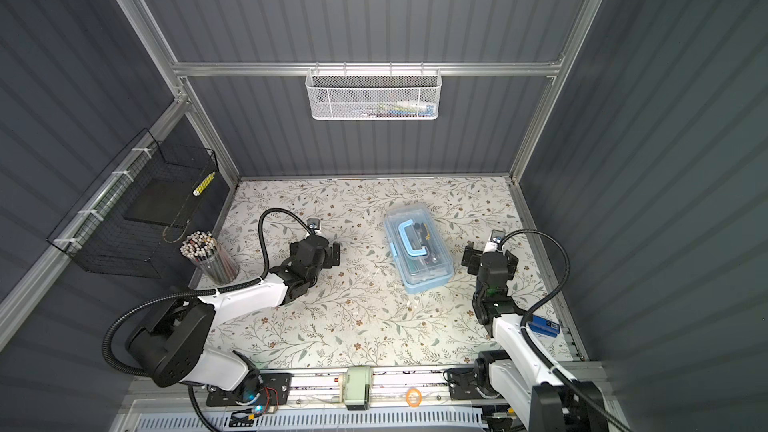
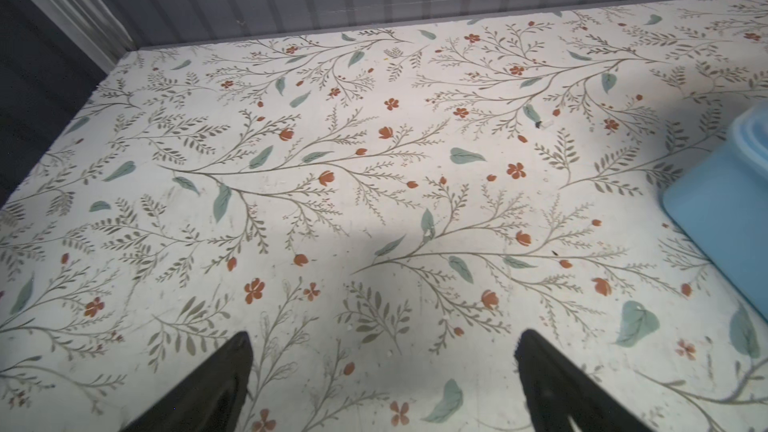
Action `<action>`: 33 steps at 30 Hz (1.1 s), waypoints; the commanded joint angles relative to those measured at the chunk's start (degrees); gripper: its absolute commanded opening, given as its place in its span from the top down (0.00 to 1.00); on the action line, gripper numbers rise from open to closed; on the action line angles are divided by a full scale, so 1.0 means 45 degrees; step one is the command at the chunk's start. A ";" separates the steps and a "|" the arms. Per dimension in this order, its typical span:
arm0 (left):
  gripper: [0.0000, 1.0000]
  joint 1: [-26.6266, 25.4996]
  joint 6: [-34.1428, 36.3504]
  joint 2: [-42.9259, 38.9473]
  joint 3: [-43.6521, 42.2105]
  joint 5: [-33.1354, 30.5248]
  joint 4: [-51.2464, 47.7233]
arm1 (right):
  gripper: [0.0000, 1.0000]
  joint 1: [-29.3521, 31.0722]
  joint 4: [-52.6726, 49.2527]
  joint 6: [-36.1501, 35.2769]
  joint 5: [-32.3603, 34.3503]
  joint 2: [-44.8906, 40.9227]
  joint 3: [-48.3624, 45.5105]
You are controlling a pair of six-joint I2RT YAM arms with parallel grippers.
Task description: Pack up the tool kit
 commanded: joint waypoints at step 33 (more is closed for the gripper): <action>0.00 0.6485 0.3158 0.2805 -0.2739 0.2658 0.8034 | 0.01 -0.0897 0.6998 0.0012 -0.1592 0.5752 0.0298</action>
